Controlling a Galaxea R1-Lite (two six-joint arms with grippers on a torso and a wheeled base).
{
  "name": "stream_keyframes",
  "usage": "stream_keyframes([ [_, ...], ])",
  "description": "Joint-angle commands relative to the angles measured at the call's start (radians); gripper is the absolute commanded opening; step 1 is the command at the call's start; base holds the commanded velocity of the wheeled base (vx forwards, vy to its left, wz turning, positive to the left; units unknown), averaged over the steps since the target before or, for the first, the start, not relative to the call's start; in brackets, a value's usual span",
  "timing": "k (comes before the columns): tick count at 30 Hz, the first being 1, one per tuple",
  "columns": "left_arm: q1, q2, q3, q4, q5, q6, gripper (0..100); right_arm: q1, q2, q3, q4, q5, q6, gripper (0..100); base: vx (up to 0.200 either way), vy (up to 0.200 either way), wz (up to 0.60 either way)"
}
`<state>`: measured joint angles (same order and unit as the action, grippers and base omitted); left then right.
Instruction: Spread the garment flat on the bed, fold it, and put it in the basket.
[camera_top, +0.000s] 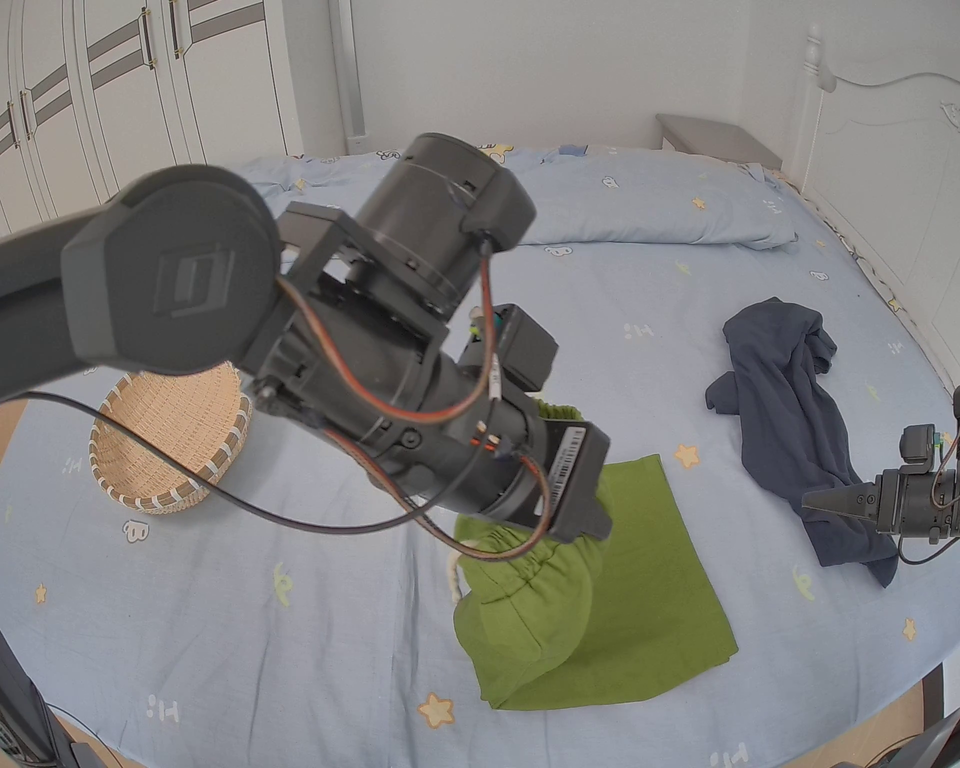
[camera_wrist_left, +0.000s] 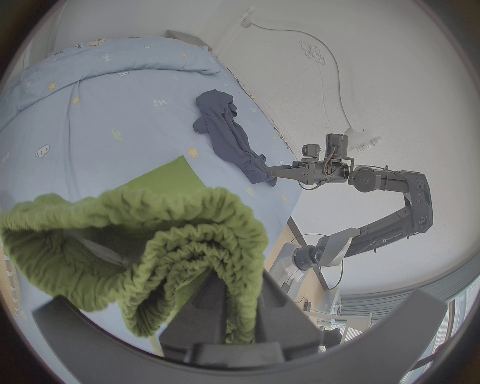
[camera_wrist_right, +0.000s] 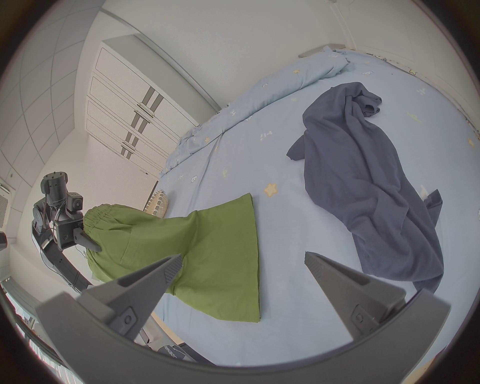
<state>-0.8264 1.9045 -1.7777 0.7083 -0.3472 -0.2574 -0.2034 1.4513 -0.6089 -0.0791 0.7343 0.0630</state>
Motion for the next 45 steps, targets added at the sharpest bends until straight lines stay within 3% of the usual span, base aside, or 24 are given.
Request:
stream_keyframes([
  [1, -0.034, 0.071, -0.051, -0.003, 0.01, -0.022, 0, -0.001, 0.001, 0.001, -0.001, 0.001, 0.0, 100, 0.0, 0.0, 0.0],
  [12, -0.036, 0.163, -0.161, 0.002, 0.017, -0.045, 0, -0.001, 0.001, 0.003, 0.001, 0.001, 0.0, 100, 0.0, 0.0, 0.0],
  [13, -0.036, 0.163, -0.161, 0.002, 0.017, -0.045, 100, -0.001, 0.001, 0.003, 0.001, 0.001, 0.0, 100, 0.0, 0.0, 0.0],
  [17, -0.036, 0.22, -0.222, -0.01, 0.017, -0.091, 100, -0.001, 0.003, 0.003, -0.001, 0.001, 0.0, 100, 0.0, 0.0, 0.0],
  [26, -0.042, 0.271, -0.222, -0.003, 0.017, -0.166, 100, -0.001, 0.003, 0.001, -0.001, 0.001, 0.0, 100, 0.0, 0.0, 0.0],
  [30, -0.022, 0.231, -0.222, 0.02, 0.016, -0.174, 100, -0.008, 0.003, 0.001, -0.001, 0.002, 0.0, 100, 0.0, 0.0, 0.0],
  [33, 0.036, 0.122, -0.194, 0.045, 0.008, -0.18, 100, -0.008, 0.003, 0.0, -0.001, 0.002, -0.002, 100, 0.0, 0.0, 0.0],
  [34, 0.089, 0.054, -0.069, 0.007, -0.006, -0.171, 100, -0.008, 0.003, 0.0, -0.001, 0.002, -0.002, 100, 0.0, 0.0, 0.0],
  [36, 0.125, 0.016, 0.026, -0.052, -0.026, -0.169, 100, -0.008, 0.001, 0.001, -0.001, 0.002, -0.002, 100, 0.0, 0.0, 0.0],
  [40, 0.266, -0.062, 0.402, -0.382, -0.167, -0.146, 100, -0.008, 0.001, 0.001, -0.001, 0.004, -0.002, 100, 0.0, 0.0, 0.0],
  [45, 0.328, -0.071, 0.647, -0.705, -0.22, -0.141, 100, -0.002, 0.001, 0.008, -0.001, 0.004, -0.002, 100, 0.0, 0.0, 0.0],
])
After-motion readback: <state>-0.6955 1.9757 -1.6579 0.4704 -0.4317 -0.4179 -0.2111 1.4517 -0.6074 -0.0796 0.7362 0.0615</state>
